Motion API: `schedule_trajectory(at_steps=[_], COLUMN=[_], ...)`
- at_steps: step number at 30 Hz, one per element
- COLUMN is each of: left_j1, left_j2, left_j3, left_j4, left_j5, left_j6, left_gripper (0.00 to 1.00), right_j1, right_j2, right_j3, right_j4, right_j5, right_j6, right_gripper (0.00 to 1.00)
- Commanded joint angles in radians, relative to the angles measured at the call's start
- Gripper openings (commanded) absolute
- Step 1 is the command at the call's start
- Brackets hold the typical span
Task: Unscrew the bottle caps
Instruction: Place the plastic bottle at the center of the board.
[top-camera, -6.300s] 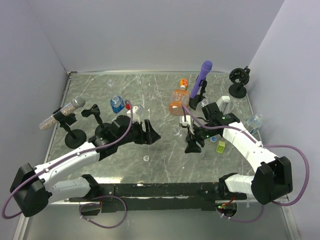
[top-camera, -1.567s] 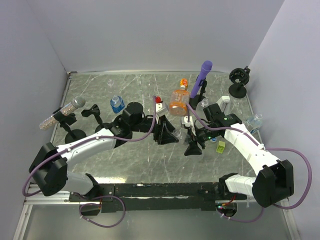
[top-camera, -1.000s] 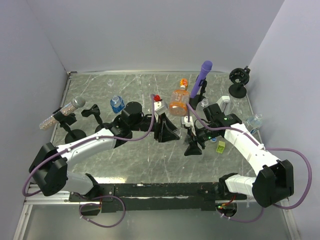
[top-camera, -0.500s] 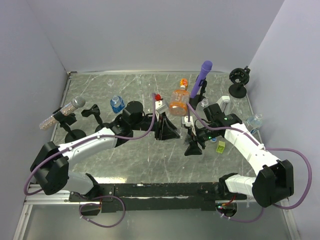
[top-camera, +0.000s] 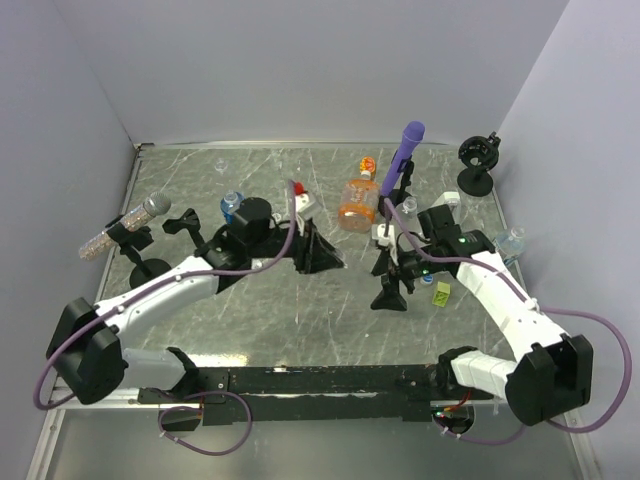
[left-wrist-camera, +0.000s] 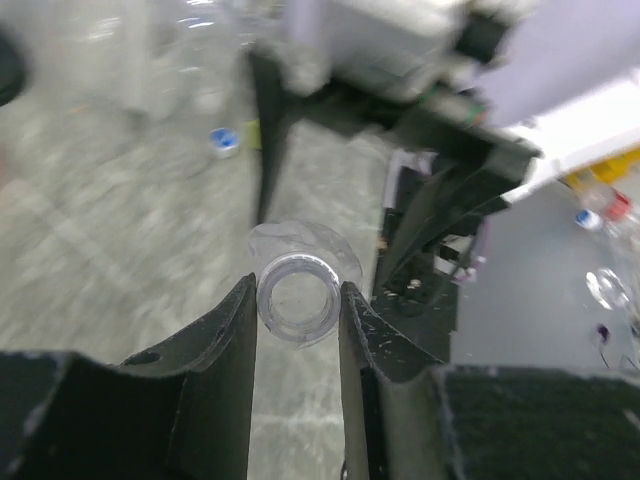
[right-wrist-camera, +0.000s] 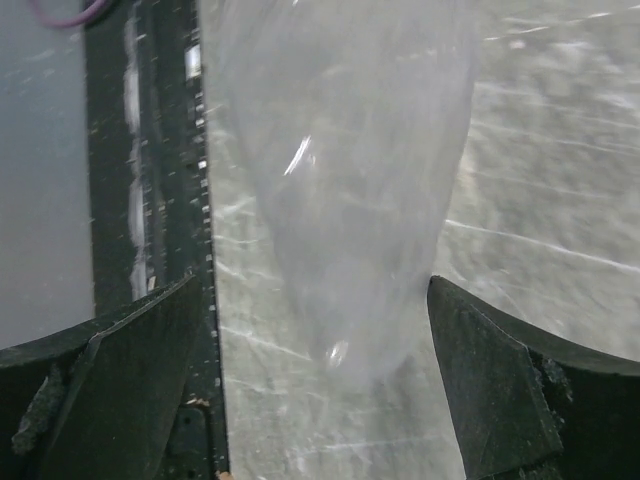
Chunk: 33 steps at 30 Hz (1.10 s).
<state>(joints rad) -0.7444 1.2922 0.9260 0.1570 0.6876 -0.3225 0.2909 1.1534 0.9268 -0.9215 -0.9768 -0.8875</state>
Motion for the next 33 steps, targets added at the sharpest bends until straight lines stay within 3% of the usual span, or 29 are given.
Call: schedule_trajectory(at_steps=[1, 7, 14, 24, 33], left_j1=[0.117, 0.238, 0.28, 0.392, 0.436], left_j2=[-0.056, 0.022, 0.246, 0.613, 0.717], left_j3=[0.074, 0.285, 0.584, 0.968, 1.042], left_j4=[-0.233, -0.483, -0.579, -0.686, -0.703], left_j5=[-0.11, -0.367, -0.644, -0.755, -0.797], left_j6=[0.046, 0.085, 0.132, 0.166, 0.186], left_gripper=[0.01, 0.01, 0.01, 0.01, 0.01], right_j1=[-0.056, -0.091, -0.093, -0.093, -0.093], right_j2=[-0.076, -0.126, -0.121, -0.115, -0.116], right_j3=[0.003, -0.034, -0.039, -0.042, -0.043], right_j4=[0.088, 0.199, 0.202, 0.202, 0.2], right_j5=[0.007, 0.104, 0.104, 0.107, 0.11], right_j6=[0.071, 0.159, 0.163, 0.157, 0.153], right_gripper=[0.99, 0.99, 0.99, 0.99, 0.99])
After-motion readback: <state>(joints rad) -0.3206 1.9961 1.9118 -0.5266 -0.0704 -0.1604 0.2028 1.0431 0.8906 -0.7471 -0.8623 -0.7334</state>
